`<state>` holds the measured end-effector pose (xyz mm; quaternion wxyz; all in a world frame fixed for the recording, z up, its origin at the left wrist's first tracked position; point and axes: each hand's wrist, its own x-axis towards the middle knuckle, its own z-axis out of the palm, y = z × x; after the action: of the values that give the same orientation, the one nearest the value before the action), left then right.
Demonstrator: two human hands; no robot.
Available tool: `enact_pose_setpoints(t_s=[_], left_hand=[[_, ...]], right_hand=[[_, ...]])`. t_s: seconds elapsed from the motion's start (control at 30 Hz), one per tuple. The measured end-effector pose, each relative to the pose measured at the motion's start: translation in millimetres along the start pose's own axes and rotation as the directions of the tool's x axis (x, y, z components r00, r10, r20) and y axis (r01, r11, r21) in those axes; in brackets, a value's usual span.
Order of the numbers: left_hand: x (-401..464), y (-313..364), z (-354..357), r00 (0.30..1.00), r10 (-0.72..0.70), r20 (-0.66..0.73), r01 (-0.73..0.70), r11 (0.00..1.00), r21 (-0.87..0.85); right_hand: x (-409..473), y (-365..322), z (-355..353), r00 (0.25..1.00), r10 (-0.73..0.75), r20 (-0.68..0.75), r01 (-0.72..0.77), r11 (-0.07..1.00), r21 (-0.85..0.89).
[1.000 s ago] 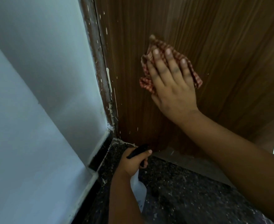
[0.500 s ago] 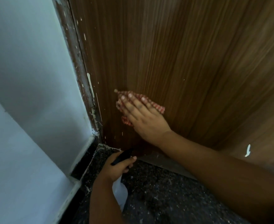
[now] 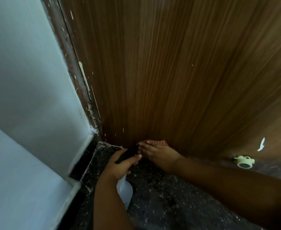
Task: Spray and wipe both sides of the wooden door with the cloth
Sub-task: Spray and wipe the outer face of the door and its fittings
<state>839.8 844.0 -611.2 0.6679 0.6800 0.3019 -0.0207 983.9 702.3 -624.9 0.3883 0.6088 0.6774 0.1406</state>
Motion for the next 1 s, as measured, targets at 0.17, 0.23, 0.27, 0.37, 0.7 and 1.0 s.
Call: enact_pose_setpoints(t_s=[0.17,0.23,0.27,0.37,0.7,1.0], left_hand=[[-0.2,6.1,6.3,0.999,-0.012,0.035,0.01,0.999,0.052],[-0.5,7.3,9.2,0.998,-0.028,0.051,0.024,0.996,0.087],[-0.6,8.4,11.2,0.998,-0.027,0.056,0.022,0.996,0.089],[-0.4,17.0,16.3,0.998,-0.02,0.059,0.014,0.995,0.097],[-18.3,55.4,39.8,0.984,0.13,0.121,-0.15,0.973,0.177],[-32.8,59.4,37.7,0.981,0.139,0.135,-0.161,0.971,0.176]], right_hand=[[-54.0,72.5,-57.2,0.618,0.559,-0.553,-0.512,0.82,0.256],[-83.4,97.6,-75.5,0.403,0.723,-0.561,-0.646,0.659,0.385],[-94.1,103.8,-79.9,0.297,0.778,-0.554,-0.685,0.578,0.444],[-106.5,90.0,-68.0,-0.043,0.902,-0.43,-0.666,0.295,0.685],[-75.7,-39.3,27.5,-0.196,0.974,0.118,-0.57,-0.211,0.794],[-86.8,-26.9,21.3,-0.17,0.957,0.236,-0.309,-0.279,0.909]])
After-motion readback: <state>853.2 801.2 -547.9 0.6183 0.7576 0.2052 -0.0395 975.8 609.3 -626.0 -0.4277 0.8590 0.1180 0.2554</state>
